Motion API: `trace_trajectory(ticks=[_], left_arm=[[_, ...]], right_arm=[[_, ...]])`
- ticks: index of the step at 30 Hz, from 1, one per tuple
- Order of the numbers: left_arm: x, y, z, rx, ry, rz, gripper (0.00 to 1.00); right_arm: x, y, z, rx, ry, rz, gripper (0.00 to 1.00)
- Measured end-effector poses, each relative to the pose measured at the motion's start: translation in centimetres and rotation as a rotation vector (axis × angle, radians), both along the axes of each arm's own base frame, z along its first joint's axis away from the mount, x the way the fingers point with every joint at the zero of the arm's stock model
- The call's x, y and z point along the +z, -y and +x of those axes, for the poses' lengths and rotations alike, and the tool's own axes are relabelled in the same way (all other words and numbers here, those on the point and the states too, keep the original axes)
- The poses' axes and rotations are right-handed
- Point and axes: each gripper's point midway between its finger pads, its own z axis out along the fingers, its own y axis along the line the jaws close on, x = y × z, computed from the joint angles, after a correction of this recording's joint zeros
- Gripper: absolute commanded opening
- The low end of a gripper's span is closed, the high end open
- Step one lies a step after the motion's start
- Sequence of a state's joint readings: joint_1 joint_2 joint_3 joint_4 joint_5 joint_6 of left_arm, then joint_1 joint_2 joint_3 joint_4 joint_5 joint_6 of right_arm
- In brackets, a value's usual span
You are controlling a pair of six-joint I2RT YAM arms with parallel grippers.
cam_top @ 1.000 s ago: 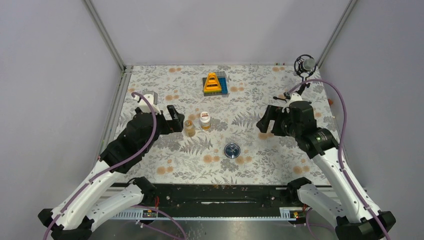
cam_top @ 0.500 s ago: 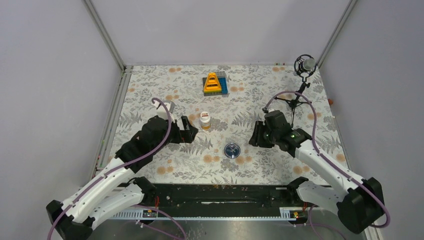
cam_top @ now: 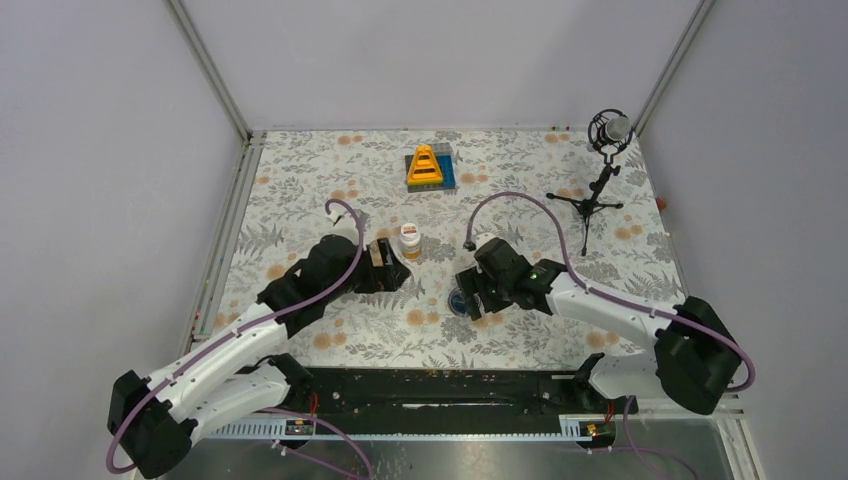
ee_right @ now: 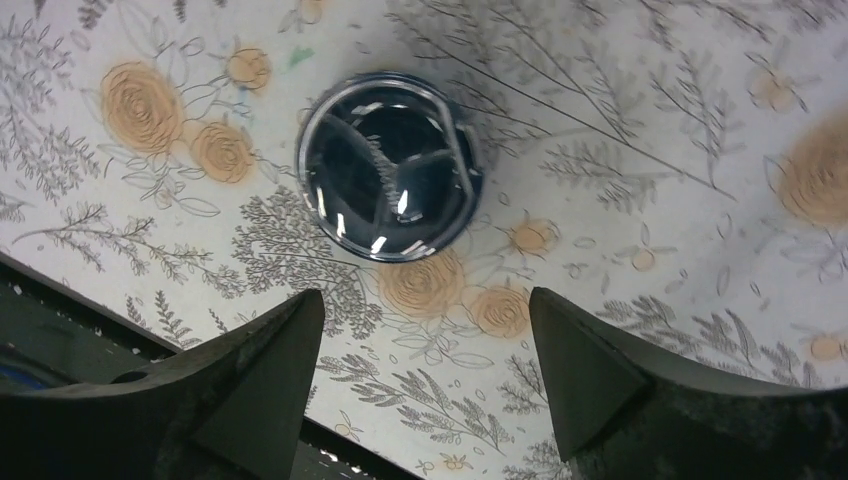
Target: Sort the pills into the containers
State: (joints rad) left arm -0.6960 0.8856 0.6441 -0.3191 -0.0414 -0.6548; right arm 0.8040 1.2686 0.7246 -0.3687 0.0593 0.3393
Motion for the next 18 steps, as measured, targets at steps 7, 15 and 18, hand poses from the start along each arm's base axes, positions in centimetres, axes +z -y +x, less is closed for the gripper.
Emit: trace_trajectory(ticks=[7,15,18], left_arm=[[0.5,-0.6,0.6,0.063,0.015,-0.011,0.88],[4.2,-3.8,1.6,0.275,0.125,-0.091,0.88],[4.5,-4.5,1.9,0.314,0.138,-0.095,0.88]], right_arm=[[-0.5,-3.0,0.2,0.241,0.008,-0.084,0.90],[-1.4,-4.3,1.2,0.341,0.000,-0.166,0.91],[-2.0,-4.6,1.5,0.375,-0.021,-0.208,0.90]])
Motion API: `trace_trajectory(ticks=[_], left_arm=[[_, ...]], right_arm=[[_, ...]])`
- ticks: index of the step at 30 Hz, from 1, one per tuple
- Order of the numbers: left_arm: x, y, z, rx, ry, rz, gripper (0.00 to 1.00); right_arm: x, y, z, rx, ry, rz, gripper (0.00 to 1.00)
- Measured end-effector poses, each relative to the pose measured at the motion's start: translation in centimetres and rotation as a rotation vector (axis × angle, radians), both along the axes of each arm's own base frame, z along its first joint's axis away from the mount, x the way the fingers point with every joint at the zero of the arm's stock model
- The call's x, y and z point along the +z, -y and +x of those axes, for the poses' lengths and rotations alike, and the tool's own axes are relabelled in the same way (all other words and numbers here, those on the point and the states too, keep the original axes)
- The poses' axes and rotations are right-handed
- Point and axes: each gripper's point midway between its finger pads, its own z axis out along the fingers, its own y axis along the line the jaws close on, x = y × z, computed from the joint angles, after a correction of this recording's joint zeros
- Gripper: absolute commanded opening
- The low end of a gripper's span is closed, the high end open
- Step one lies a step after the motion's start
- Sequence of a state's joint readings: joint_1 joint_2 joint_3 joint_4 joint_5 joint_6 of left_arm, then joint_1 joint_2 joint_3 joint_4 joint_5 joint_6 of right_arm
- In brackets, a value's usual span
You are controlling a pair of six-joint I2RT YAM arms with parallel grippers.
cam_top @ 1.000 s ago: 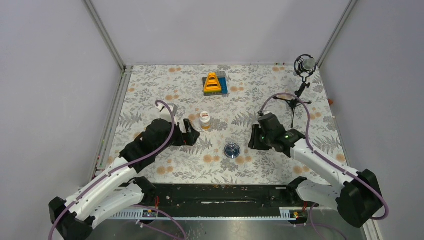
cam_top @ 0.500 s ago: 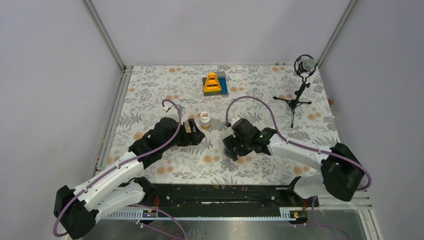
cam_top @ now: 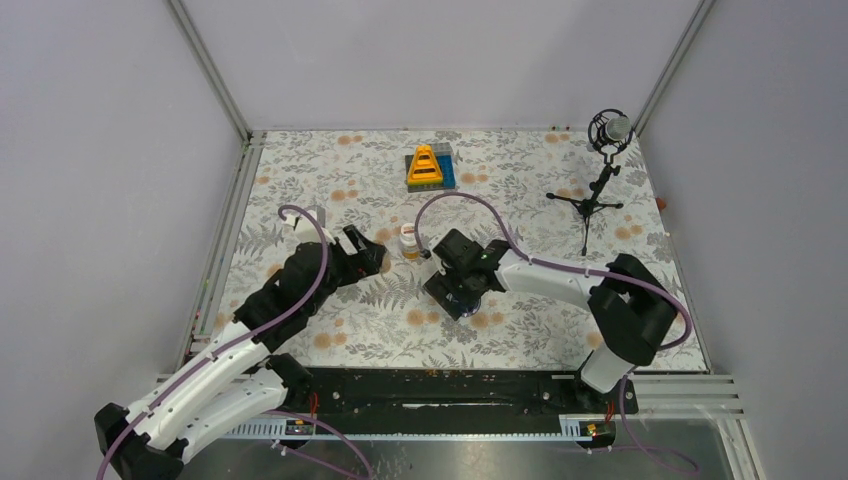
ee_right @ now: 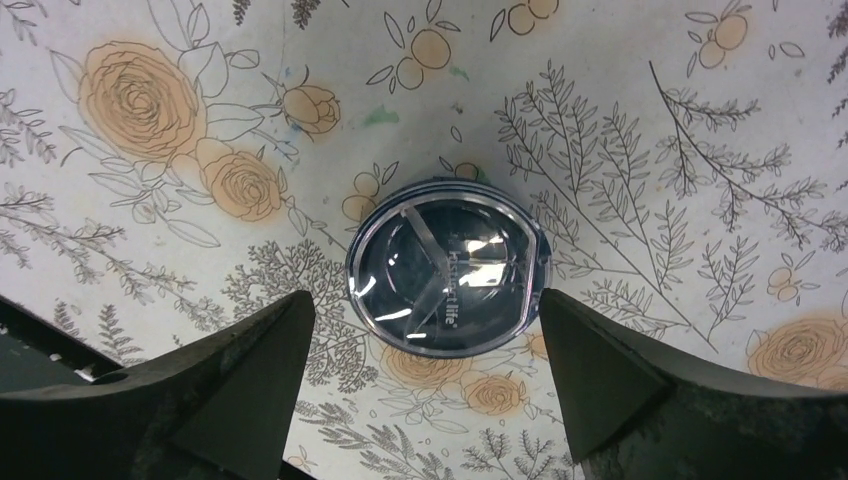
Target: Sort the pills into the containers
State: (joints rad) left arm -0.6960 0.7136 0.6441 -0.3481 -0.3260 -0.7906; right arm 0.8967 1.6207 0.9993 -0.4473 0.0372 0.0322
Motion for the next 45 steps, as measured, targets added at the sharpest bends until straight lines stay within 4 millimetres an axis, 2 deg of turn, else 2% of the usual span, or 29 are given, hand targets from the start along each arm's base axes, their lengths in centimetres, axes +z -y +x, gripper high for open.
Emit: trace_trajectory(ticks=[15,27,31,34,40,45], left_arm=[[-1.0,-0.4,0.3,0.028,-0.029,0.031,0.88],[-0.9,-0.2,0.3,0.015,-0.018,0.032,0.90],[-1.5,0.7,0.4,-0.045,0.033,0.025,0.93],[-3.2,1.4,0.2,-0.115,0.052,0.057,0.92],[-6.2,4.4,-0.4,-0.318,0.121,0.079,0.91],[-7.3,7.4,-1.6,-0.505,0.173,0.104,0.92]], right_arm=[[-1.7,0.7,0.6,0.072,-0.052,-0.161,0.84],[-1.6,0.1,0.6,0.034,-0.062,-0.129,0.69],[-1.2,-0.4,0.4,-0.036,-0.098,-0.037,0.67],[-0.8,0.4,0.9,-0.133,-0.132,0.037,0.66],[0.1,1.9,1.4,-0.297,-0.214,0.214,0.65],[1.1,0.3,0.1,-0.299,-0.309,0.362,0.65]])
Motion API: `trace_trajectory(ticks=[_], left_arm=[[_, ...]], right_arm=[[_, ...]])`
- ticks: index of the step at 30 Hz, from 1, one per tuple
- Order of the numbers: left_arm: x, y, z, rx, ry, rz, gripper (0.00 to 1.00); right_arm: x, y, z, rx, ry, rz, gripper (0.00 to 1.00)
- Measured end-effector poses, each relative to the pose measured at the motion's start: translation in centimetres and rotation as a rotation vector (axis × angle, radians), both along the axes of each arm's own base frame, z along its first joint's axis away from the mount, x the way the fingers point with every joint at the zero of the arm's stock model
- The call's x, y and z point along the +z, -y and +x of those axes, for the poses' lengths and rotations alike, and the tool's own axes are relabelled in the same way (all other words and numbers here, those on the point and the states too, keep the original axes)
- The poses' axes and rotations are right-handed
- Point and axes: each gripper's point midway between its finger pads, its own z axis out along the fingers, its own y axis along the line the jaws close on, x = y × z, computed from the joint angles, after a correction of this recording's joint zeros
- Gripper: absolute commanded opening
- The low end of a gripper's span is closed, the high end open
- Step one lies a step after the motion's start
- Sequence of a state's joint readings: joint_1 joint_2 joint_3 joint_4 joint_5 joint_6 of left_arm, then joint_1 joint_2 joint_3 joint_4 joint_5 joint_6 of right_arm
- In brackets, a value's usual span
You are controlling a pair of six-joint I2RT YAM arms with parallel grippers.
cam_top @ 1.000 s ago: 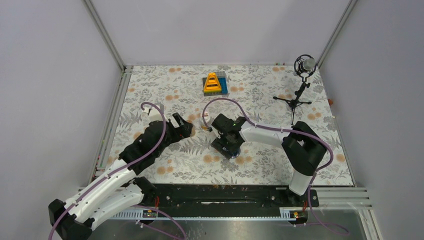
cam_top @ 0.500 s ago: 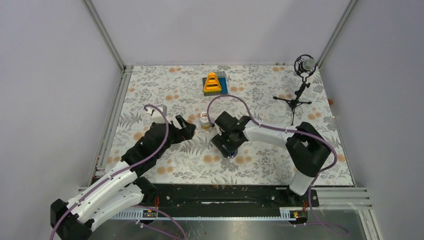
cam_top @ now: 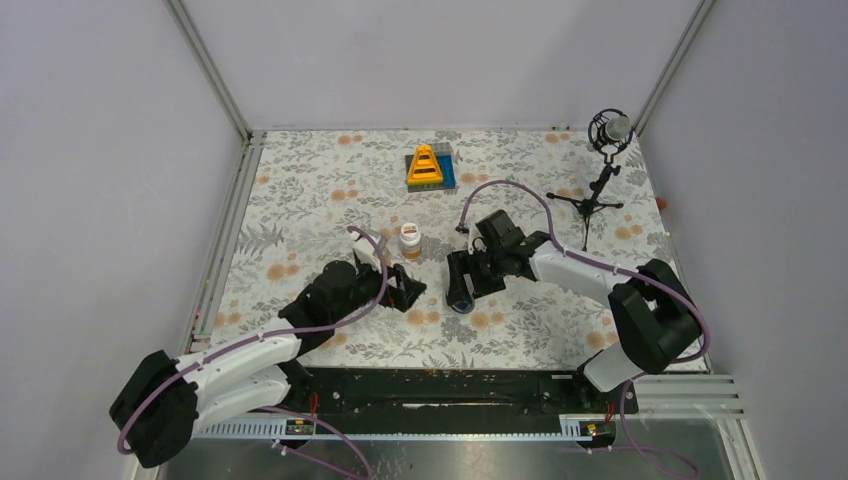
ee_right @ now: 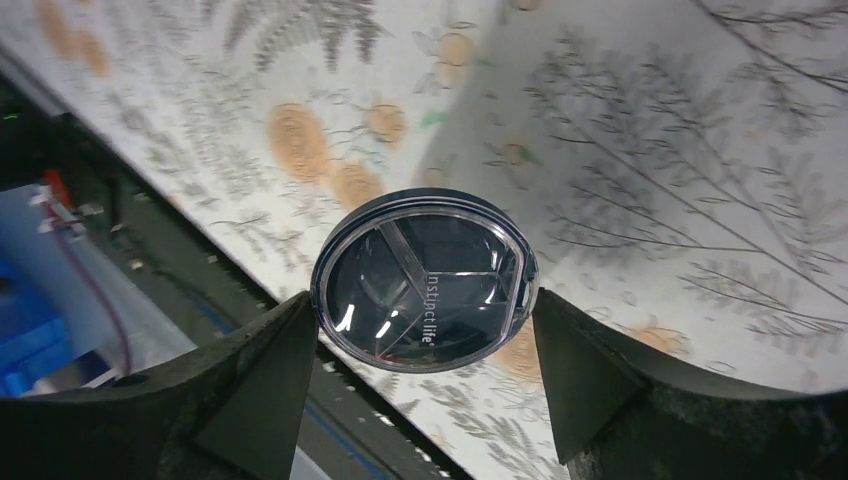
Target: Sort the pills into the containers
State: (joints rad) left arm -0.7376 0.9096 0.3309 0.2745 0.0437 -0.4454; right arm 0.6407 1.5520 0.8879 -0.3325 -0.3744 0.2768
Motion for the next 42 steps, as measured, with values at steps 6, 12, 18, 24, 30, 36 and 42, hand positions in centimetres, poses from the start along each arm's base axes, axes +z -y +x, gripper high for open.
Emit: trace_trajectory(ticks=[6,12,18,24,30,36,42], left_arm=[[0.1,3.4,-2.2,-0.229,0.124,0.037,0.93],[0.2,4.4,-2.7,-0.317,0.239,0.056,0.98],[0.3,5.5,-3.6,-0.408,0.322,0.073,0.99],[0.1,5.9,-4.2,-0.472,0.355,0.086,0.98],[0.5,6.4,-4.3,-0.490,0.378,0.067,0.99],[-0.1,6.9,-4.4,-0.511,0.379,0.058,0.95],[0.1,7.1,-4.2,-0.507,0.393,0.052,0.92]], right_arm=[[2.6,-2.3,-0.8,0.009,-0.060,0.195,0.64],[4.9,-3.2,-1.4,0.014,-0.105,0.316,0.63],[6.6,-4.2,-2.1,0.020,-0.160,0.408,0.62],[8.1,-4.9,-2.7,0.032,-0.213,0.477,0.62],[8.9,-5.3,-2.9,0.030,-0.244,0.513,0.61],[9.3,-5.5,-2.7,0.021,-0.252,0.528,0.61],[9.4,-5.6,-2.6,0.022,-0.247,0.534,0.61]])
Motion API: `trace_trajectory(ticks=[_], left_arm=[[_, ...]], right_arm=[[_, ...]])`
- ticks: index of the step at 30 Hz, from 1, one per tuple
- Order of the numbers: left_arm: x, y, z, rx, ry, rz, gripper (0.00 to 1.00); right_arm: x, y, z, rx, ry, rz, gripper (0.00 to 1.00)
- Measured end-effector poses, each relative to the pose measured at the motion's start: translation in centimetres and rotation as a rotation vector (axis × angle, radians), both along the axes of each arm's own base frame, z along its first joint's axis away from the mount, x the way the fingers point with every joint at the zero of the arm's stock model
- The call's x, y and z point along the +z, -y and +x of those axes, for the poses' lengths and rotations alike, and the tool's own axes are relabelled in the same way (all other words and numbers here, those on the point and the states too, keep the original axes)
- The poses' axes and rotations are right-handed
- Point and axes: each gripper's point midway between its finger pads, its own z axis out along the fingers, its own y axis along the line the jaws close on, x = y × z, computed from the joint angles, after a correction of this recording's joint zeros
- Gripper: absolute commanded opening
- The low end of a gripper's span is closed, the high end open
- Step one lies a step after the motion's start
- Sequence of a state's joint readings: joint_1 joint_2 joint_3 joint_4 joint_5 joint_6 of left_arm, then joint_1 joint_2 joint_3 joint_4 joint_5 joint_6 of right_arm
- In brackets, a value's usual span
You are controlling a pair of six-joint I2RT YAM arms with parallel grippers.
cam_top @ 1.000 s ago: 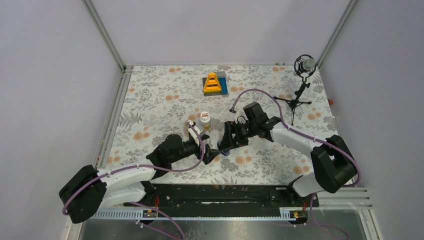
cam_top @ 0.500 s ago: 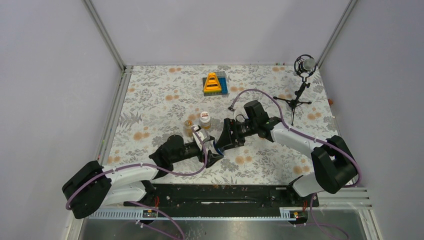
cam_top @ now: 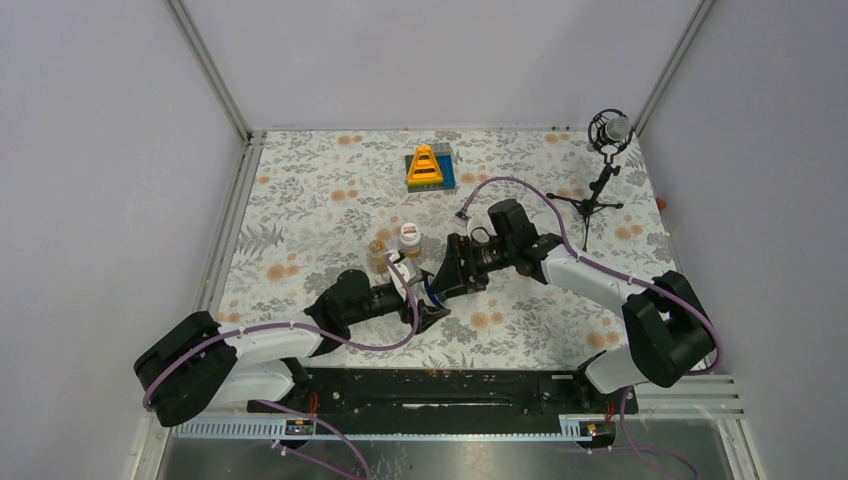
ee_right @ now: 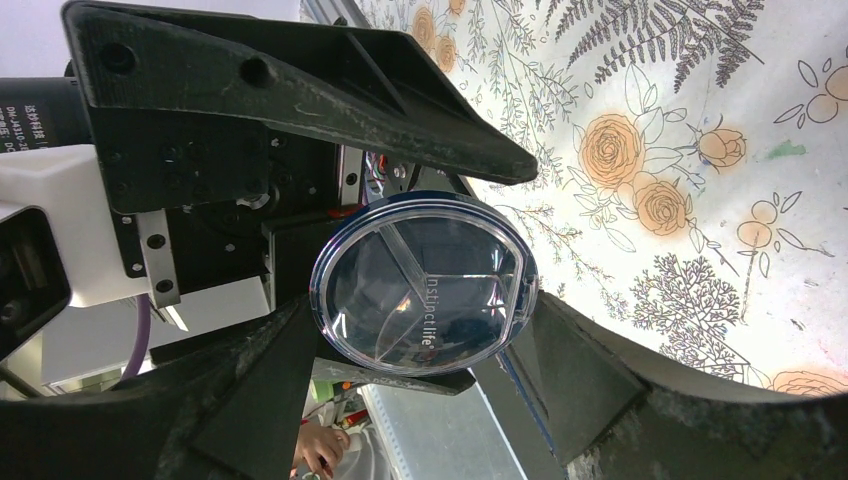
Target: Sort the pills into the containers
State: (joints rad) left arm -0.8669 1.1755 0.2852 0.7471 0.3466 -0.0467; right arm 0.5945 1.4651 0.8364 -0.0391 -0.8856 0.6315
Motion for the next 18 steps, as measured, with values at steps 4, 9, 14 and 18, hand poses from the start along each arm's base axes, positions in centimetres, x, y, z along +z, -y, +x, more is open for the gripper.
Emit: trace_trajectory(ticks=[4,9,14,18], left_arm=[[0.56,0.10,0.16,0.003,0.019,-0.019,0.92],[0.28,-0.06,0.05,0.003,0.022,-0.017,0.86],[0.18,-0.17,-0.12,-0.003,0.041,-0.019,0.76],[0.13,-0.22,-0.21,-0.004,0.046,-0.023,0.82]], right_arm=[[-0.02,0.01,0.00,0.000,0.000,0.000,0.61],[-0.07,0.02,-0.04,-0.002,-0.007,-0.002,0.62],[-0.11,-0.01,-0.02,-0.002,-0.007,-0.001,0.62],[-0.21,-0.06,-0.10,0.004,-0.013,0.003,0.62]])
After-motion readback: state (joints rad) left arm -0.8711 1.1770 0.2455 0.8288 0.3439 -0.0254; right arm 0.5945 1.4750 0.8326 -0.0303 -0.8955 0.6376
